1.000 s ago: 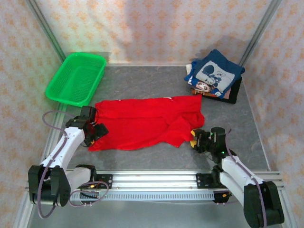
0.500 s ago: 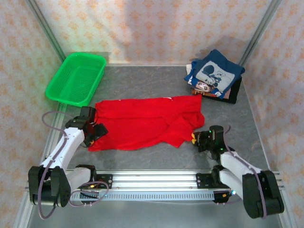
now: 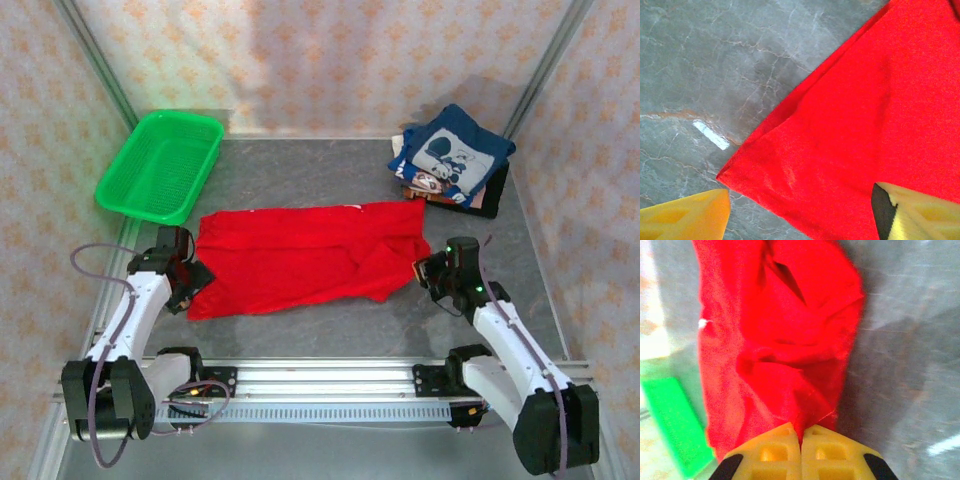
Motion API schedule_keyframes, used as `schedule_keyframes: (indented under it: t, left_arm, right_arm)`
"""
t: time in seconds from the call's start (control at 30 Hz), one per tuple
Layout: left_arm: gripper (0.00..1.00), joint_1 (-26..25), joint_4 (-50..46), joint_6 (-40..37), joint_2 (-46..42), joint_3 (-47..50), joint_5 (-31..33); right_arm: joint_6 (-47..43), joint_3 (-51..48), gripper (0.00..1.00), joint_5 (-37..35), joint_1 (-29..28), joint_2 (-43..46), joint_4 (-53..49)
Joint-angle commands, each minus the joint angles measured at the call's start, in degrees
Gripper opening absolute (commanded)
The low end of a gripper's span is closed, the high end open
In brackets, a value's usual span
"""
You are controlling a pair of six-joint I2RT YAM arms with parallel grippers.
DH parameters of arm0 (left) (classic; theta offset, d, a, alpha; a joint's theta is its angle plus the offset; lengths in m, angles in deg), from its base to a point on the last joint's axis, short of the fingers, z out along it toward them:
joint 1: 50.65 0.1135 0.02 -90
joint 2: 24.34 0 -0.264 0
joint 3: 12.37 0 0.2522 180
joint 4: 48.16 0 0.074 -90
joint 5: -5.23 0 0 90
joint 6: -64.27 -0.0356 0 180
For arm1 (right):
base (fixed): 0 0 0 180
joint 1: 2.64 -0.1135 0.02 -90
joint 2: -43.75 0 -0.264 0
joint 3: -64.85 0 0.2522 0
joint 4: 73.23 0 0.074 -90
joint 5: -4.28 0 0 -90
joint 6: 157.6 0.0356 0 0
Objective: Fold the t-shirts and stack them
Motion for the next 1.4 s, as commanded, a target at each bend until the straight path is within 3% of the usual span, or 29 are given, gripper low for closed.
schedule_keyframes:
  t: [0.0,0.23,0.57,0.77,0.97,1.2,1.37]
  left_arm:
    - [0.76,1.09,-2.14,1.54,2.16,0.39,1.06]
    - [0.74,1.3,-0.16,2.94,5.06,3.16,-0.59]
    - [0.69,1.32,-0.35,3.23,11.51,2.67,5.61]
    - [0.63,1.42,4.41,3.64,13.41,5.08,3.09]
    - [0.4,1.96,6.07,3.13,15.68,6.01,2.61]
    - [0.01,2.73,4.11,3.38,10.59,6.91,3.94]
    - [0.0,2.88,2.05,3.54,7.88,5.4,3.87]
  right_arm:
    - [-8.55,2.11,0.0,-4.2,-0.08,0.22,-15.41]
    - [-9.67,-0.08,0.0,-3.72,-1.4,0.36,-17.9]
    - [-9.6,0.5,0.0,-3.62,-2.12,0.66,-17.73]
    - [-9.18,-0.74,0.0,-3.37,-2.12,1.35,-17.01]
    - [-9.33,-0.27,0.0,-3.5,-2.16,1.81,-17.73]
    - [-9.5,0.63,0.0,-4.57,-2.16,3.28,-19.98]
    - [-11.53,3.91,0.0,-6.83,-2.16,4.66,-25.44]
